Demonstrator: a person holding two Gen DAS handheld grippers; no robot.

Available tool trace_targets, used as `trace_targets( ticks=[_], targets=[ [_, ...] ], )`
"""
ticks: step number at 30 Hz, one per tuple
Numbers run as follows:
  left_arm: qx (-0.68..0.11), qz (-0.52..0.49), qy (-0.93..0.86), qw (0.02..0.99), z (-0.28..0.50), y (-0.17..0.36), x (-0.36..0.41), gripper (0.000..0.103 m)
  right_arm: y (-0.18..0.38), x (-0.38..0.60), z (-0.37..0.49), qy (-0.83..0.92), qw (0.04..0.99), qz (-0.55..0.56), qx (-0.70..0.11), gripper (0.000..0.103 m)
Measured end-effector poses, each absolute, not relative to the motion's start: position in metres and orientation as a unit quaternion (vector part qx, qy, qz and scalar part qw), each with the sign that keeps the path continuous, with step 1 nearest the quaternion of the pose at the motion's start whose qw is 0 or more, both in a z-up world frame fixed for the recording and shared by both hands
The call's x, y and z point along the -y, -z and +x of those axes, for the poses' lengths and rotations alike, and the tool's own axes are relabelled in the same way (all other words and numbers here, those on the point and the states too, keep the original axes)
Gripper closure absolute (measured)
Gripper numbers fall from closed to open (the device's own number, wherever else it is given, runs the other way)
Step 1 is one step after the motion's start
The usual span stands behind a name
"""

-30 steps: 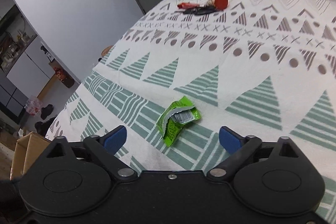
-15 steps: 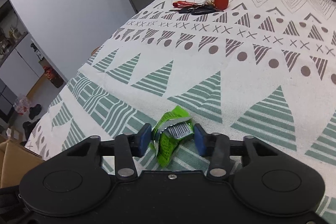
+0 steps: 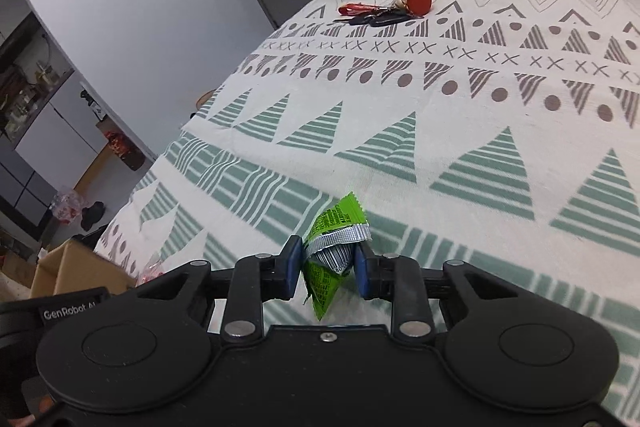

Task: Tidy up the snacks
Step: 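Carry the orange packet and green packet into the box and open both tools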

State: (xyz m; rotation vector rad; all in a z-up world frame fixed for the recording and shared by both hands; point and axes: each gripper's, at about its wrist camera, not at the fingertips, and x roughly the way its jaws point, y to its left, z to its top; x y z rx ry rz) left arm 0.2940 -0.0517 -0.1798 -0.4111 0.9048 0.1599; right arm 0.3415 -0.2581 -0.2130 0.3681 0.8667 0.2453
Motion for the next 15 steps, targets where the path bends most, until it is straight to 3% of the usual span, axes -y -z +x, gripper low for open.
trace_targets(
  ticks=[15],
  targets=[
    [-0.406,-0.179,-0.036,0.895,0.239,0.104,0.046,0.086,0.154,0.274,0.272,-0.127,0.900,0.196,-0.368,0.076]
  ],
)
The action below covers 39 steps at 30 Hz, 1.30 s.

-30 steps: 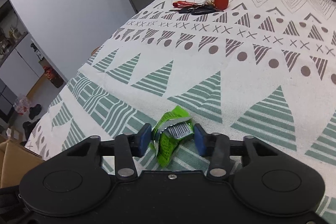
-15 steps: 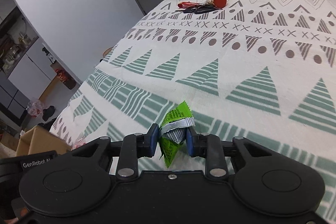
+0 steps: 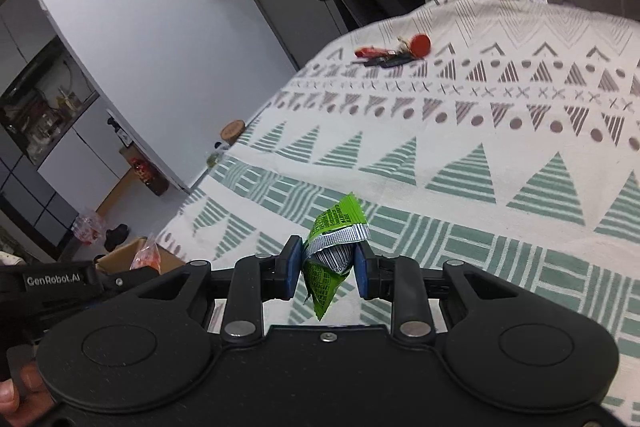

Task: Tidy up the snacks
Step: 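Carry the orange packet and green packet into the box and open both tools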

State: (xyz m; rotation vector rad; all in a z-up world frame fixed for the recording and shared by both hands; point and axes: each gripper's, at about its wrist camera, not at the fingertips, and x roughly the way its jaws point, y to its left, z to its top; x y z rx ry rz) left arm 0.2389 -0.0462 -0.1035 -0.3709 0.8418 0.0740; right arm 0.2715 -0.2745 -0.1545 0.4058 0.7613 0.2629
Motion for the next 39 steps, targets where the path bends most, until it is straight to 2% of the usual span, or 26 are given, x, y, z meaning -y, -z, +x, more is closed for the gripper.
trace_targets(
  ticks=[19,28,39],
  targets=[
    [-0.368,-0.182,-0.041,0.911,0.172,0.033,0.008,0.086,0.065,0.239,0.211,-0.151,0.917,0.188,-0.318,0.076],
    [-0.351,-0.189,-0.046,0.916,0.158,0.011,-0.033,0.086,0.047,0.202,0.204,-0.177,0.917,0.179,-0.310,0.076],
    [-0.352,-0.212,-0.074,0.909,0.155,0.011,-0.088,0.086,0.043,0.157,0.207,-0.205,0.910,0.170,-0.319,0.076]
  ],
)
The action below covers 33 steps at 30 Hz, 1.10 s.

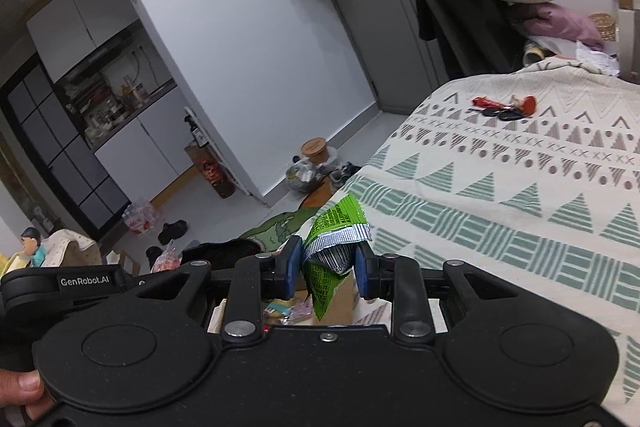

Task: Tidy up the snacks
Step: 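Carry the orange packet and green packet into the box and open both tools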

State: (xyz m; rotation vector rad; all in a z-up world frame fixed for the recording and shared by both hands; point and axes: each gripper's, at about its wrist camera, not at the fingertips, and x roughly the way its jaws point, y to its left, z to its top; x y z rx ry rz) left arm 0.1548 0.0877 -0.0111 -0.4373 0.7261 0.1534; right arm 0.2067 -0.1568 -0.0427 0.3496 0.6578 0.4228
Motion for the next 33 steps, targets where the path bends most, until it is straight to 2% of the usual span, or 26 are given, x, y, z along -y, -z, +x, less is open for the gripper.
trace_targets(
  ticks=[13,25,33],
  targets=[
    [-0.375,-0.235,-0.081,0.893,0.186,0.034,-0.120,0.085,0.050,0.109,0.228,-0.225,0.897,0.152,-0.349,0.076],
    [-0.420,-0.257,-0.081,0.867,0.230,0.079,-0.140,0.085,0.077,0.076,0.264,-0.228,0.880,0.144,-0.391,0.076],
    [-0.444,-0.263,-0.100,0.851,0.243,0.095,-0.154,0.081,0.101,0.053,0.287,-0.233,0.860,0.163,-0.424,0.076]
  ],
)
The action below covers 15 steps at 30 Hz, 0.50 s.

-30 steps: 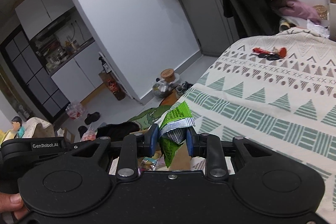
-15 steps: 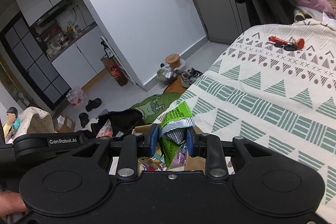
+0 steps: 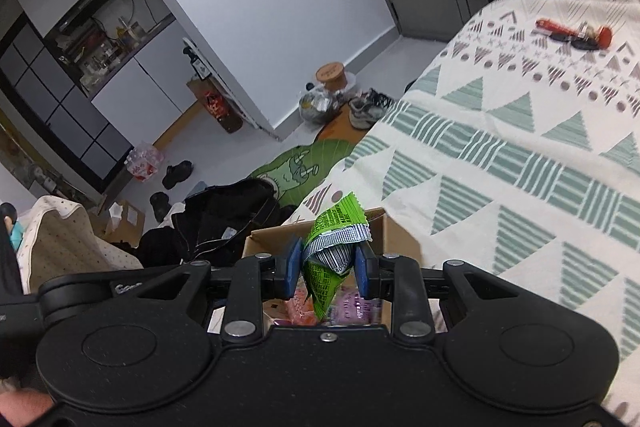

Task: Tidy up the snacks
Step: 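Carry the orange packet and green packet into the box and open both tools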

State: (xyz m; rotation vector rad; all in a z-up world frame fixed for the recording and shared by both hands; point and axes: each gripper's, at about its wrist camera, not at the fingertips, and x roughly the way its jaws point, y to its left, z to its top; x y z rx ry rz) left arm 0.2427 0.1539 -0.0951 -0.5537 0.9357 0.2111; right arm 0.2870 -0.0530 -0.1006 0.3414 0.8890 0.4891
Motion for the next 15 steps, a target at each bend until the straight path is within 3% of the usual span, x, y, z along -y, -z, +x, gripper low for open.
trace_targets(
  ticks=[5,7,11,15],
  targets=[
    [-0.447,-0.260,-0.113,0.848,0.244,0.091,-0.165,0.081,0.110,0.039,0.297,-0.238,0.850,0.178,-0.435,0.075],
    [-0.448,-0.258,-0.117,0.848,0.245,0.090,-0.167,0.079,0.110,0.034,0.301,-0.239,0.850,0.180,-0.434,0.068],
    [-0.452,-0.249,-0.126,0.847,0.243,0.088,-0.168,0.074,0.111,0.036,0.303,-0.237,0.848,0.184,-0.438,0.067],
    [-0.451,-0.240,-0.137,0.848,0.237,0.082,-0.162,0.055,0.107,0.052,0.299,-0.229,0.849,0.190,-0.437,0.066]
  ],
)
